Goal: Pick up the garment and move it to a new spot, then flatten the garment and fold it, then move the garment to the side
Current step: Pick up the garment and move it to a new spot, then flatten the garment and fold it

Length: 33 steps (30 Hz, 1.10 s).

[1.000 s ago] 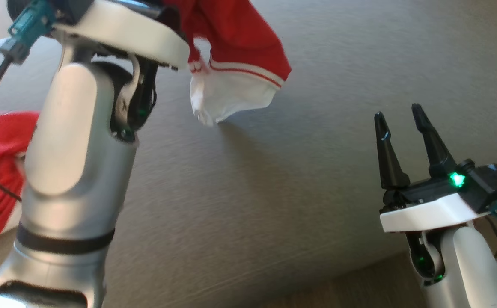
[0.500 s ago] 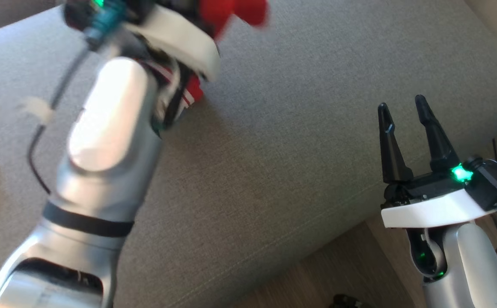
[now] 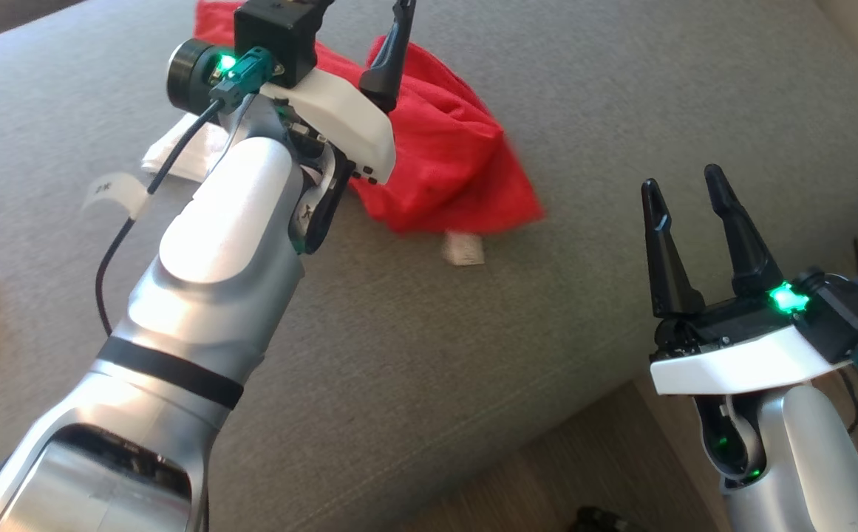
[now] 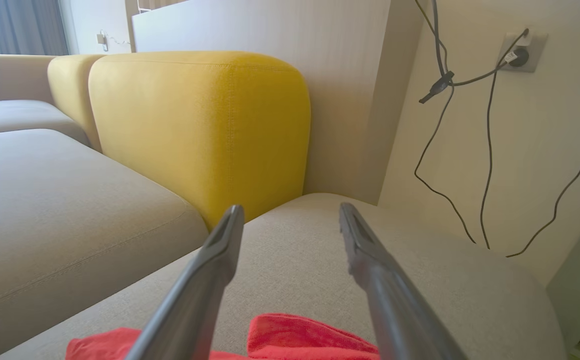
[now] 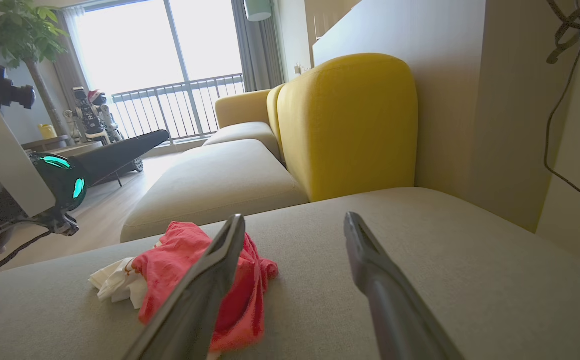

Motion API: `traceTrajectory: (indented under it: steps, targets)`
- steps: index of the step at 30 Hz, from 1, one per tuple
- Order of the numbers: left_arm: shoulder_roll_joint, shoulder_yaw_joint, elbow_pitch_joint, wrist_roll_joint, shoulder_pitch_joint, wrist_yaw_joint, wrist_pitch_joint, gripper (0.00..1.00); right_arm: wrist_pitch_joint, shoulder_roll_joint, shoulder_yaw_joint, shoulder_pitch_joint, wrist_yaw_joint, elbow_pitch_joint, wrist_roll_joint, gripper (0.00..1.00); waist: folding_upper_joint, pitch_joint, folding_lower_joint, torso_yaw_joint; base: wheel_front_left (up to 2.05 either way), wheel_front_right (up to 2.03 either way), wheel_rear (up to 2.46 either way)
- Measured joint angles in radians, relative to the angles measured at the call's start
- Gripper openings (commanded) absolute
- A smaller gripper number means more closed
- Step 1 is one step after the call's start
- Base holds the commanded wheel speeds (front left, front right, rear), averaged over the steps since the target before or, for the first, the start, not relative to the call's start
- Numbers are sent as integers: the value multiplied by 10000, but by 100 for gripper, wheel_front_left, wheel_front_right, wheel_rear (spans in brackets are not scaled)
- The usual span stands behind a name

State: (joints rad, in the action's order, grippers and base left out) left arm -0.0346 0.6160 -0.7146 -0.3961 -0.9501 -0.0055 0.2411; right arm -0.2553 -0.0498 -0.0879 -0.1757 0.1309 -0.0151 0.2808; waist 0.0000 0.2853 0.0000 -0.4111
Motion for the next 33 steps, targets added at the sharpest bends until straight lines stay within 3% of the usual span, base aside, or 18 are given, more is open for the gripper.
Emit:
traceTrajectory:
  steps: [5, 9, 14, 18, 23, 28, 33]
  targets:
    - [12, 31, 0, -245, -48, 165, 86, 100, 0, 0, 127, 0, 0, 15, -161, 100, 0, -219, 0, 432, 0, 0, 0]
    - [-286, -861, 1392, -190, 468, 332, 134, 100, 0, -2, 267, 11, 0, 29, -491, 100, 0, -509, 0, 1069, 0, 0, 0]
    - [-949, -1463, 2826, 71, 2600, 318, 155, 100, 0, -2, 441, 67, 0, 63, -943, 100, 0, -844, 0, 1904, 0, 0, 0]
    - [-1129, -1806, 3777, 184, 4335, 318, 153, 100, 0, 0, 399, 309, 0, 238, -1248, 100, 0, -1143, 0, 2608, 0, 0, 0]
    - [-848, -2698, 5093, 270, 5991, 226, 155, 100, 0, 0, 282, 661, 0, 481, -1421, 100, 0, -1543, 0, 3381, 0, 0, 0]
    - [-485, -3482, 5526, 604, 7810, 125, 153, 100, 0, 0, 288, 748, 0, 577, -1442, 100, 0, -1921, 0, 3846, 0, 0, 0]
    - [-205, -3776, 5937, 961, 8496, -180, 153, 100, 0, 0, 297, 988, 0, 685, -1546, 100, 0, -2057, -1, 4121, 0, 0, 0]
